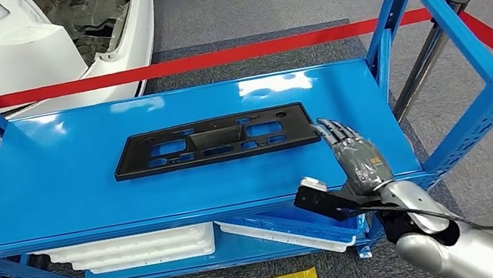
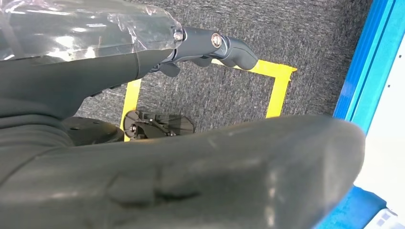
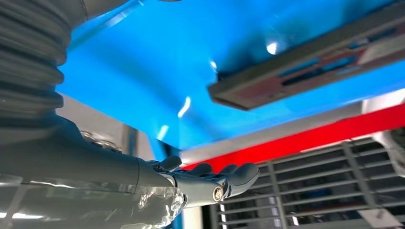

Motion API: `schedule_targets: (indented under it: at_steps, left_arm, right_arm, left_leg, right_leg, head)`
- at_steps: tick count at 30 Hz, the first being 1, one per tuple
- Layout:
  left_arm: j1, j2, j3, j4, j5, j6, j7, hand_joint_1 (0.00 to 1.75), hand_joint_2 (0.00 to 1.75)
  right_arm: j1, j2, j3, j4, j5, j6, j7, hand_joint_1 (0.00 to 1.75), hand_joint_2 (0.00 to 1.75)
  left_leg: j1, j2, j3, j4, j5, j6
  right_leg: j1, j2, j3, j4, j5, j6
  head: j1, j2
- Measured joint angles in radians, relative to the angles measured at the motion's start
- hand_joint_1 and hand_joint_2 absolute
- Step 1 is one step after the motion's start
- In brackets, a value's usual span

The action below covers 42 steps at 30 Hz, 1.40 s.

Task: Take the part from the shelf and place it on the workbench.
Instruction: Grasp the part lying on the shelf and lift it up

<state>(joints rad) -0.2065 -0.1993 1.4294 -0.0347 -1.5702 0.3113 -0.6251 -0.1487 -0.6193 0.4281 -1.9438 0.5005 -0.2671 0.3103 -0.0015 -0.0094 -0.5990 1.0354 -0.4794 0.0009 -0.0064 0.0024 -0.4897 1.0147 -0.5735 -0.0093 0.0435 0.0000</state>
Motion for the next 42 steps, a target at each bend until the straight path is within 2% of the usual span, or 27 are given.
schedule_targets:
  at_steps: [6,15,19,25,31,42]
  left_arm:
    - [-0.002,0.000,0.000,0.000,0.000,0.002,0.001,0.00,0.00]
    - [-0.003,0.000,0.000,0.000,0.000,0.002,0.001,0.00,0.00]
    - [-0.003,0.000,0.000,0.000,0.000,0.002,0.001,0.00,0.00]
    - [-0.003,0.000,0.000,0.000,0.000,0.005,0.001,0.00,0.00]
    - [-0.003,0.000,0.002,0.000,0.000,0.006,0.002,0.00,0.00]
    - [-0.003,0.000,0.002,0.000,0.000,0.012,0.006,0.00,0.00]
  right_arm:
    - [-0.131,-0.004,0.065,0.031,-0.043,0.053,-0.023,0.00,1.75]
    - [-0.202,-0.007,0.131,0.062,-0.078,0.073,-0.054,0.00,1.75]
    - [-0.269,-0.005,0.183,0.081,-0.103,0.114,-0.087,0.00,1.75]
    - [-0.360,0.003,0.260,0.133,-0.108,0.168,-0.094,0.00,1.75]
    - [-0.412,0.006,0.318,0.197,-0.101,0.190,-0.083,0.00,1.75]
    - [-0.483,0.001,0.384,0.292,0.010,0.220,0.007,0.00,1.75]
  left_leg:
    - [0.000,-0.001,0.000,0.000,0.001,-0.001]
    - [0.000,-0.001,0.000,-0.001,0.001,-0.001]
    - [0.000,-0.001,0.001,-0.002,0.001,-0.001]
    - [0.000,-0.001,0.001,-0.002,0.001,-0.002]
    - [0.000,-0.002,0.001,-0.002,0.001,-0.002]
    - [0.000,-0.002,0.001,-0.002,0.001,-0.002]
  right_leg:
    - [0.000,0.000,0.000,0.000,0.000,0.000]
    - [0.000,-0.001,0.001,0.000,-0.001,0.001]
    - [0.000,-0.001,0.001,0.000,-0.001,0.001]
    - [0.000,-0.003,0.001,0.000,-0.001,0.000]
    - [0.000,-0.003,0.001,0.000,-0.001,0.000]
    - [0.000,-0.003,0.001,0.000,-0.001,0.000]
  head:
    - [0.000,0.000]
    - [0.000,0.000]
    - [0.000,0.000]
    - [0.000,0.000]
    - [0.000,0.000]
    - [0.000,0.000]
